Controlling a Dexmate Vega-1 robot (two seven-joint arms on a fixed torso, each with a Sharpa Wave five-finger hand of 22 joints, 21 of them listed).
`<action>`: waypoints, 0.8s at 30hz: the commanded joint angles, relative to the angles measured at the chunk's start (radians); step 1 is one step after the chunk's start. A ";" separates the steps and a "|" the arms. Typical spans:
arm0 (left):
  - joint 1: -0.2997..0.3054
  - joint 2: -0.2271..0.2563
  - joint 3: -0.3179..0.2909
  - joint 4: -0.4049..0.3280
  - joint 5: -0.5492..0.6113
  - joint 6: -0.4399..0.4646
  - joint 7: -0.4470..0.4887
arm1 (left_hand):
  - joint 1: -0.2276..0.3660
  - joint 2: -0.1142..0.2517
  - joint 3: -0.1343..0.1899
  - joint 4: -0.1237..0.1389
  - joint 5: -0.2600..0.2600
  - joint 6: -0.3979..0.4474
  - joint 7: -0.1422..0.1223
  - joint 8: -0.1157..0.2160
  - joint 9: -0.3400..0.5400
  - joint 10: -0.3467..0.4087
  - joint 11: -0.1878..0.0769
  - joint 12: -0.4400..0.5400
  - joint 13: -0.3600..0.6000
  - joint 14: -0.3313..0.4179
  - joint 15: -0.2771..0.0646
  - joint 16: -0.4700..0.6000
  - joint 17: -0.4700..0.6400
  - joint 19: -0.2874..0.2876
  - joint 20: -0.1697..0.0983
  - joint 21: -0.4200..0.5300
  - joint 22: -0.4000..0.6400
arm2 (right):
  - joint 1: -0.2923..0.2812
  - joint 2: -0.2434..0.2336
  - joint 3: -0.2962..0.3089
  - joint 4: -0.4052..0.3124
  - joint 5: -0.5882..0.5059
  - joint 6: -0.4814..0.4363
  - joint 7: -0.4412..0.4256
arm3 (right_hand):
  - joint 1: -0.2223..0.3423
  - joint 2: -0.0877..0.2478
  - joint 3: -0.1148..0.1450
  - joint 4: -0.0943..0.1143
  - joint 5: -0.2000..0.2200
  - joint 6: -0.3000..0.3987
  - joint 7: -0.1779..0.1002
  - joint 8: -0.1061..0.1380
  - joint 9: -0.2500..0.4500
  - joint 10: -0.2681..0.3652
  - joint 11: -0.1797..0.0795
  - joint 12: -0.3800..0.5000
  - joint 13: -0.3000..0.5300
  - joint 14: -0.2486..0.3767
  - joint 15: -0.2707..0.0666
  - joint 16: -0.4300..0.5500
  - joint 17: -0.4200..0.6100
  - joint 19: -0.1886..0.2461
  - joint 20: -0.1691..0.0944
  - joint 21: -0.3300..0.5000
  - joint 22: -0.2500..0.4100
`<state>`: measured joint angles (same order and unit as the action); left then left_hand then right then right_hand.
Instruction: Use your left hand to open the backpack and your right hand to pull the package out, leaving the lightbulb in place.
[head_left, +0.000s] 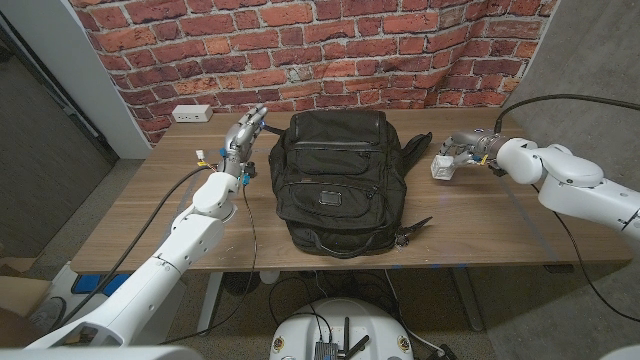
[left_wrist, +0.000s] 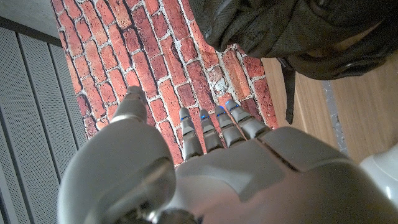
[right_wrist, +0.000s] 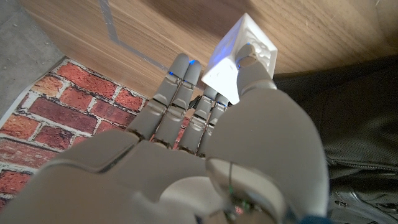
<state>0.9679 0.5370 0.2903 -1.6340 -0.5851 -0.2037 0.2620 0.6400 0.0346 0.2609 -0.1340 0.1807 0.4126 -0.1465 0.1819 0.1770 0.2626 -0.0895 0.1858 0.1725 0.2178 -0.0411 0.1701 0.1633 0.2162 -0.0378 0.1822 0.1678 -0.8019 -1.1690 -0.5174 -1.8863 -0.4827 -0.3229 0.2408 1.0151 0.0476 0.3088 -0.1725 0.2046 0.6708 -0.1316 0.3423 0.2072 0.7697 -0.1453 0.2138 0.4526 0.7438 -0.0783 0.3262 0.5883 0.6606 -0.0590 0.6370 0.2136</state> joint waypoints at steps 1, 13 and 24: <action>0.003 0.007 -0.006 0.001 -0.016 0.015 0.000 | 0.003 0.010 0.008 -0.003 -0.001 0.006 0.004 0.000 -0.001 0.006 -0.002 0.004 0.002 0.005 -0.027 0.005 0.001 0.010 -0.083 0.004 0.000 | 0.028 0.026 -0.031 0.045 -0.035 0.028 0.017 | -0.025 0.037 0.014 0.015 0.002 -0.002 -0.003 0.003 0.002 0.037 -0.041 -0.001 0.011 -0.004 -0.143 -0.001 0.002 -0.005 -0.124 0.005 0.001; 0.012 0.014 -0.007 -0.008 -0.036 0.041 0.000 | 0.001 0.014 0.009 -0.005 -0.002 0.005 0.005 0.000 -0.001 0.003 -0.002 0.003 0.002 0.001 -0.022 0.004 0.001 0.010 -0.083 0.004 0.000 | 0.048 0.048 -0.052 0.080 -0.053 0.049 0.031 | -0.020 0.034 0.015 0.011 0.002 -0.013 -0.006 -0.003 0.002 0.023 -0.039 -0.006 0.012 -0.022 -0.143 -0.010 0.001 -0.018 -0.123 0.004 -0.003; 0.015 0.013 -0.003 -0.008 -0.040 0.049 0.008 | 0.002 0.021 0.013 -0.007 -0.001 0.011 0.010 0.002 0.000 0.002 -0.001 0.003 0.002 0.002 -0.019 0.004 0.001 0.011 -0.082 0.005 0.000 | 0.052 0.057 -0.064 0.088 -0.073 0.043 0.039 | -0.020 0.030 0.011 0.011 0.000 -0.040 -0.013 -0.015 0.002 -0.006 -0.037 -0.017 0.011 -0.048 -0.140 -0.020 0.003 -0.035 -0.119 0.003 -0.008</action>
<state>0.9782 0.5503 0.2847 -1.6409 -0.6165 -0.1655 0.2635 0.6399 0.0450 0.2650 -0.1381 0.1807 0.4180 -0.1410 0.1819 0.1771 0.2625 -0.0895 0.1858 0.1725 0.2178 -0.0411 0.1695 0.1633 0.2200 -0.0416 0.1822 0.1678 -0.7585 -1.1243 -0.5668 -1.8133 -0.5378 -0.2806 0.2693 0.9949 0.0695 0.3088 -0.1726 0.2037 0.6403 -0.1441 0.3325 0.2068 0.7535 -0.1615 0.1993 0.4534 0.7019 -0.0677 0.3103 0.5884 0.6334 -0.0612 0.6370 0.2044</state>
